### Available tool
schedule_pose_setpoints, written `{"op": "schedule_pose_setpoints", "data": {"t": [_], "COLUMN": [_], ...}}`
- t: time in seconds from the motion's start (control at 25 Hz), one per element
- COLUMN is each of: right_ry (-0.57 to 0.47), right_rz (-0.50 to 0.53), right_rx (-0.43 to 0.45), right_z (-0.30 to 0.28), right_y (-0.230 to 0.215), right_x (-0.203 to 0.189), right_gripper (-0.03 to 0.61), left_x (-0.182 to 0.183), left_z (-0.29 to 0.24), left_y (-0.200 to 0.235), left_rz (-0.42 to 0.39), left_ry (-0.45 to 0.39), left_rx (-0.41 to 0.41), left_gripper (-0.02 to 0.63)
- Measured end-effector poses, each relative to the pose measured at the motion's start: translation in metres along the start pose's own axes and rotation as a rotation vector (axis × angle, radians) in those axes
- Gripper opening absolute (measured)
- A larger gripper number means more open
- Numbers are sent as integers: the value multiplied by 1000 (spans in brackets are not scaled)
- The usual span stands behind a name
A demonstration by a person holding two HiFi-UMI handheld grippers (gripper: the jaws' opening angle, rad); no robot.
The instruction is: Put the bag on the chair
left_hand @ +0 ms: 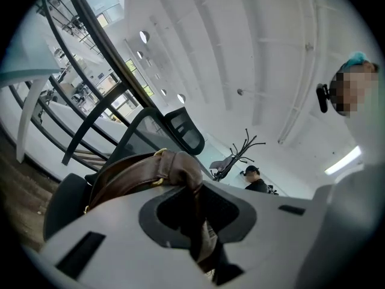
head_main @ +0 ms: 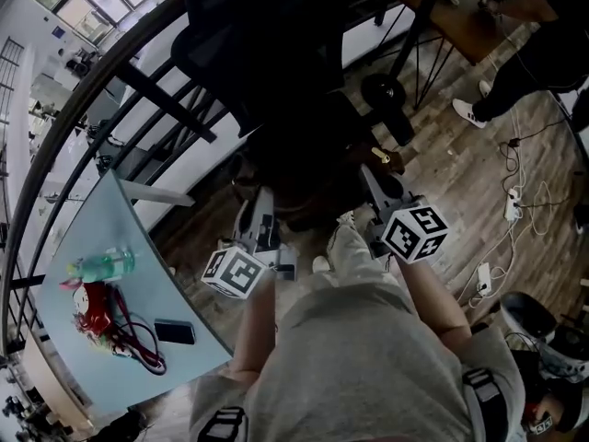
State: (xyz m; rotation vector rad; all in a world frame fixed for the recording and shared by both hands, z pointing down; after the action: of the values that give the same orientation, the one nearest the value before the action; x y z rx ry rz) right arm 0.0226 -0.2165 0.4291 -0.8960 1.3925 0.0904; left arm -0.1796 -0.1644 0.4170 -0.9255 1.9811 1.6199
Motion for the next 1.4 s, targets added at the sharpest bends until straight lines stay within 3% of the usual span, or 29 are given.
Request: {"op": "schedule_pose_setpoints", "data": {"t": [0.56, 0.8, 1.12, 1.4], "right_ry": [134, 211, 326, 395], "right_rz": [-57, -80, -106, -93], "right_rx": [-8, -49, -138, -174], "right_z": [-75, -105, -134, -155], "right_y": [-124, -174, -236, -270], "right_x": [-36, -71, -131, -169], "right_gripper": [18, 18, 19, 19], "left_x": [-39, -73, -122, -143], "left_z": [-130, -177, -226, -253], "left_y": [63, 108, 168, 203], "left_rz": [64, 47, 87, 60], "left_ry": [30, 95, 191, 216], "left_rx": [129, 212, 322, 402], "left_gripper": [41, 41, 41, 41]}}
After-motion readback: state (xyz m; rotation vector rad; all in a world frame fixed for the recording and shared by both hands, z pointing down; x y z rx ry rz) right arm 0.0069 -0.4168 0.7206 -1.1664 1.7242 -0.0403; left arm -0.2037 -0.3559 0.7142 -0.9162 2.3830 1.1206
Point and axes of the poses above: the fingertips, and each gripper's own axes: z backward along the fingers, y to its left, x out of its top, the point moved 1 cm from there along z, backward along the fingers, and after that the axes turned 15 degrees about x, right-handed, at the moved point
